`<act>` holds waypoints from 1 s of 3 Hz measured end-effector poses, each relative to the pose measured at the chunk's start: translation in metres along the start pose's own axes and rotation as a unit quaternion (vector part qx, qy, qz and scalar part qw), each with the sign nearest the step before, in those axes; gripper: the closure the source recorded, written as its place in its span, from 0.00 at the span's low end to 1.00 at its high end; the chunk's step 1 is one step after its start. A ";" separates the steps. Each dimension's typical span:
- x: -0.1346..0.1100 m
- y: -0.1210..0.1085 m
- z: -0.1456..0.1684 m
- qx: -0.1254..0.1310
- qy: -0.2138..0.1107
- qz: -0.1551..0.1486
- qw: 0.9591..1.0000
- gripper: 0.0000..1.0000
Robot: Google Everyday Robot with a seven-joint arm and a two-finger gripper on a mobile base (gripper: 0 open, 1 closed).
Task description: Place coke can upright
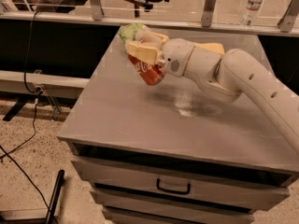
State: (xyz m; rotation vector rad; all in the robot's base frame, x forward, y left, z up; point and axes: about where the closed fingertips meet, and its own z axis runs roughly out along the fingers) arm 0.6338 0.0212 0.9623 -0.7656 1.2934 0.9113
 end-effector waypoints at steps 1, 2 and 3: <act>-0.001 -0.003 -0.004 0.009 -0.004 0.002 1.000 0.80; -0.002 -0.005 -0.007 0.015 -0.007 0.003 1.000 0.60; -0.006 -0.008 -0.010 0.024 -0.009 0.000 1.000 0.44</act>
Offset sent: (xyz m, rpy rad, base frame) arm 0.0030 -0.0186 -0.0005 0.0239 0.0066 -0.0538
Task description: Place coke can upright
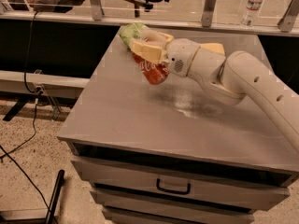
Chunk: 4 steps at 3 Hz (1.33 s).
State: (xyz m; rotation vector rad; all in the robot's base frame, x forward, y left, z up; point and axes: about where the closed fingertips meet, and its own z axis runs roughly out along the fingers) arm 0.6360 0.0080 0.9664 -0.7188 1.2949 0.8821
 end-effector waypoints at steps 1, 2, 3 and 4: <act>-0.003 -0.002 -0.002 0.006 -0.003 -0.003 1.000 0.21; -0.006 -0.004 -0.004 0.012 -0.007 -0.006 1.000 0.00; -0.011 -0.006 -0.008 0.022 -0.007 -0.012 1.000 0.00; -0.011 -0.006 -0.008 0.022 -0.007 -0.012 1.000 0.00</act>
Offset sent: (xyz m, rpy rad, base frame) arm 0.0040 -0.0150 0.0060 0.0149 -0.0189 -0.0512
